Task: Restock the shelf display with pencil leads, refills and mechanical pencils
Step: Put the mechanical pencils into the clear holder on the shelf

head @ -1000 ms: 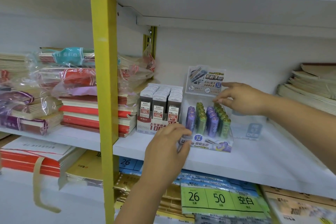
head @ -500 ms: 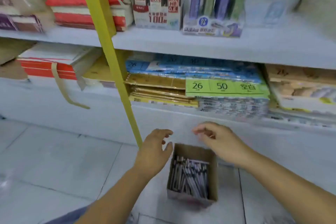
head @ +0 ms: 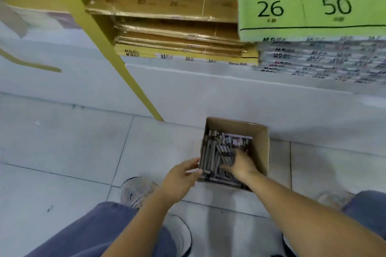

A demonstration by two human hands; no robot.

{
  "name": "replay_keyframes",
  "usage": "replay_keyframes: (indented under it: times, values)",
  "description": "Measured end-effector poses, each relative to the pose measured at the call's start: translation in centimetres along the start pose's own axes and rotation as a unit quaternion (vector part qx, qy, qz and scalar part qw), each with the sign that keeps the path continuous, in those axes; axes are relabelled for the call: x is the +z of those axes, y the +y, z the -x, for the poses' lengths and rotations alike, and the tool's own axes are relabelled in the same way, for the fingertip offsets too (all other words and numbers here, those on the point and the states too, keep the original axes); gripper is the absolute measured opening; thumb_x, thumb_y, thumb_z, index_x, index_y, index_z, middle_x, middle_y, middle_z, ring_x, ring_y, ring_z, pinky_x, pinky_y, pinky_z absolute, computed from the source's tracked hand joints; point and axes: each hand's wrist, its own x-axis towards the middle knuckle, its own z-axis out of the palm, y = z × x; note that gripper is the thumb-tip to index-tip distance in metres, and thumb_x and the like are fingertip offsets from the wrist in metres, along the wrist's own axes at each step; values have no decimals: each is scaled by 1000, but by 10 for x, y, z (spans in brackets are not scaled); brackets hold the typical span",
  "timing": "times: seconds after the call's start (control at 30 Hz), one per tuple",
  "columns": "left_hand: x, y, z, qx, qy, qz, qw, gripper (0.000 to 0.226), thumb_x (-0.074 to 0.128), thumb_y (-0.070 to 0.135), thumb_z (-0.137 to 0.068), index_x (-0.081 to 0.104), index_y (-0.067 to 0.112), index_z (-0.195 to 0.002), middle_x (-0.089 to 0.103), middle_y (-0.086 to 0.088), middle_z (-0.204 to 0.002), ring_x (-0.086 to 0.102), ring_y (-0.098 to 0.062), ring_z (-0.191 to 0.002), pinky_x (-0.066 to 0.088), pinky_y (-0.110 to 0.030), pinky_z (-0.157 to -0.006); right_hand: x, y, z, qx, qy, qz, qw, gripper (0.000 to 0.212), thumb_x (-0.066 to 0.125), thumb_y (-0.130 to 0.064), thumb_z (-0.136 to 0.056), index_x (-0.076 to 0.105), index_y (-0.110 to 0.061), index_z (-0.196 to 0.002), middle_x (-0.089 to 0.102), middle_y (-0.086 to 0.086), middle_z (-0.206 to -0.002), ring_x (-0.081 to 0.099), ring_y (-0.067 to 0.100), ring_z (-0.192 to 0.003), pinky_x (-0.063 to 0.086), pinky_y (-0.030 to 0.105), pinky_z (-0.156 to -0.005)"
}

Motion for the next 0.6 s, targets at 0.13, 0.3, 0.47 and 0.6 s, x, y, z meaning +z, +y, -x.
replay_keyframes:
  times: [0.13,0.3,0.47,0.6]
  values:
    - [0,1,4,-5,-4,60,998,42,56,23,-101,52,23,-143,63,4,-135,61,-13,-120,54,-21,-89,13,6,-14,13,-5,14,1000,64,78,-30,-79,47,-9,-131,57,11,-132,54,28,-120,45,40,-102]
    - [0,1,4,0,-3,60,998,41,57,25,-101,54,28,-141,65,9,-132,63,-7,-116,53,-22,-91,19,8,-26,28,-12,4,1000,61,74,-31,-83,46,-11,-133,58,11,-130,55,30,-117,46,36,-98]
    - [0,-3,3,-3,7,59,998,40,57,26,-100,55,32,-140,66,13,-128,64,-4,-112,55,-27,-94,22,6,-25,15,-46,-30,998,38,60,-23,-92,54,-15,-129,60,11,-127,55,28,-113,43,32,-95]
    - [2,-4,0,-4,9,65,998,38,58,28,-100,57,36,-137,67,16,-126,65,1,-109,56,-21,-87,14,1,-17,12,-77,-62,995,32,51,-15,-97,53,-14,-129,60,12,-124,55,27,-112,43,36,-99]
